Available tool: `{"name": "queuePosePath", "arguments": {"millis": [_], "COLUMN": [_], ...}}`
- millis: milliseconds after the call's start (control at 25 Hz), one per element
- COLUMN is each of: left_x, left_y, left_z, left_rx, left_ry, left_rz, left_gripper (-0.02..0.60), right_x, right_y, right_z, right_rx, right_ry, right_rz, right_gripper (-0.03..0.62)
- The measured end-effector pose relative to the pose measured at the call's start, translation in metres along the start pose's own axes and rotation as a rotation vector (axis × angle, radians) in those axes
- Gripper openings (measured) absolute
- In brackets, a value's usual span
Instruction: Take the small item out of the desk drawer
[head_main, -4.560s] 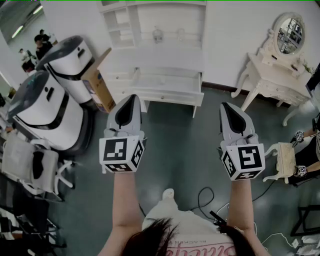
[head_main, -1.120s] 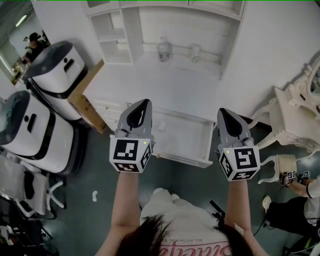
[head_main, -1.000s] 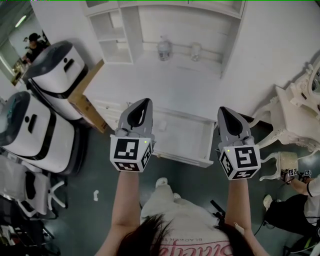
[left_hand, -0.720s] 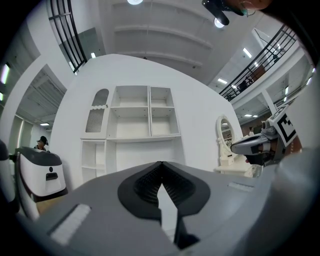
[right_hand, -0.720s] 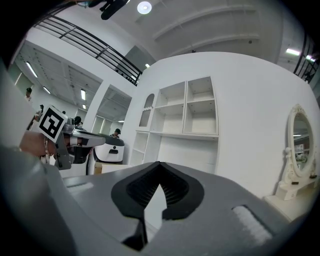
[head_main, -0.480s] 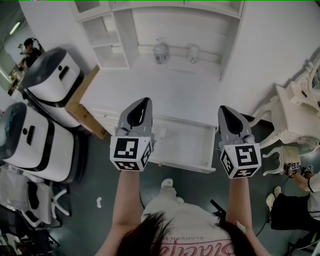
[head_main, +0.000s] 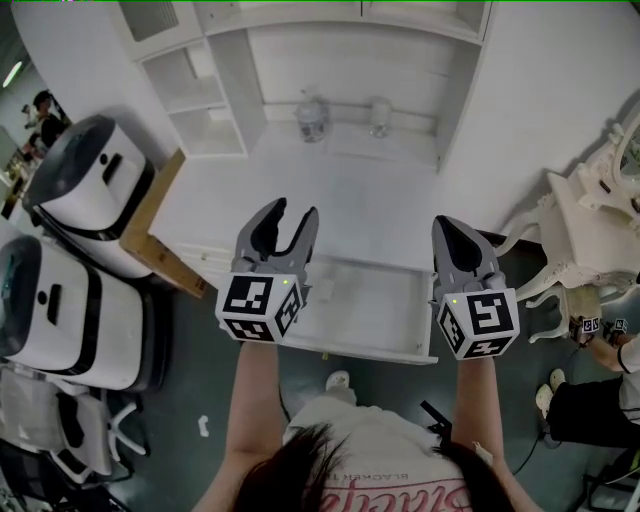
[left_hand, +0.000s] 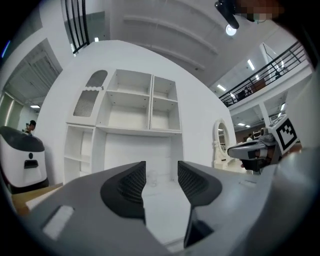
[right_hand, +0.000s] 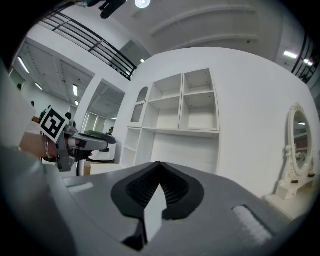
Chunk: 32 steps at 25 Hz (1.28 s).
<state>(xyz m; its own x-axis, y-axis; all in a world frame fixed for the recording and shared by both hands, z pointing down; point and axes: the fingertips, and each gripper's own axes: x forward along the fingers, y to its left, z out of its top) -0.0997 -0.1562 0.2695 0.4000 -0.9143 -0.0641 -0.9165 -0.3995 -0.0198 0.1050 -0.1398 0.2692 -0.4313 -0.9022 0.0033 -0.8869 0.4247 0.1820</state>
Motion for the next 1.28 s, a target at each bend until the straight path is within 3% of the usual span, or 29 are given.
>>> {"name": "queuePosePath", "arguments": {"millis": [280, 400, 840, 1280], "left_x": [0.027, 0.036, 0.051, 0.036], "left_y": [0.015, 0.021, 0.037, 0.029], "left_z": [-0.013, -0.019, -0.063, -0.134], "left_rx": [-0.048, -0.056, -0.047, -0.113], "left_ry": [0.041, 0.056, 0.145, 0.291], "left_rz": [-0.07, -0.078, -0.057, -0.021], "left_gripper": [0.364, 0.391, 0.365, 0.342], "right_x": [0.025, 0.033, 0.043, 0.031], "right_y": [0.001, 0.001, 0.003, 0.01], "right_z": [-0.006, -0.009, -0.042, -0.091], "right_rx": [0.007, 0.011, 0.047, 0.101], "right_ry": [0.022, 0.032, 0.11, 0.222], "right_rz": [-0.03, -0.045, -0.085, -0.063], "right_gripper": [0.003, 0.003, 0.003, 0.003]}}
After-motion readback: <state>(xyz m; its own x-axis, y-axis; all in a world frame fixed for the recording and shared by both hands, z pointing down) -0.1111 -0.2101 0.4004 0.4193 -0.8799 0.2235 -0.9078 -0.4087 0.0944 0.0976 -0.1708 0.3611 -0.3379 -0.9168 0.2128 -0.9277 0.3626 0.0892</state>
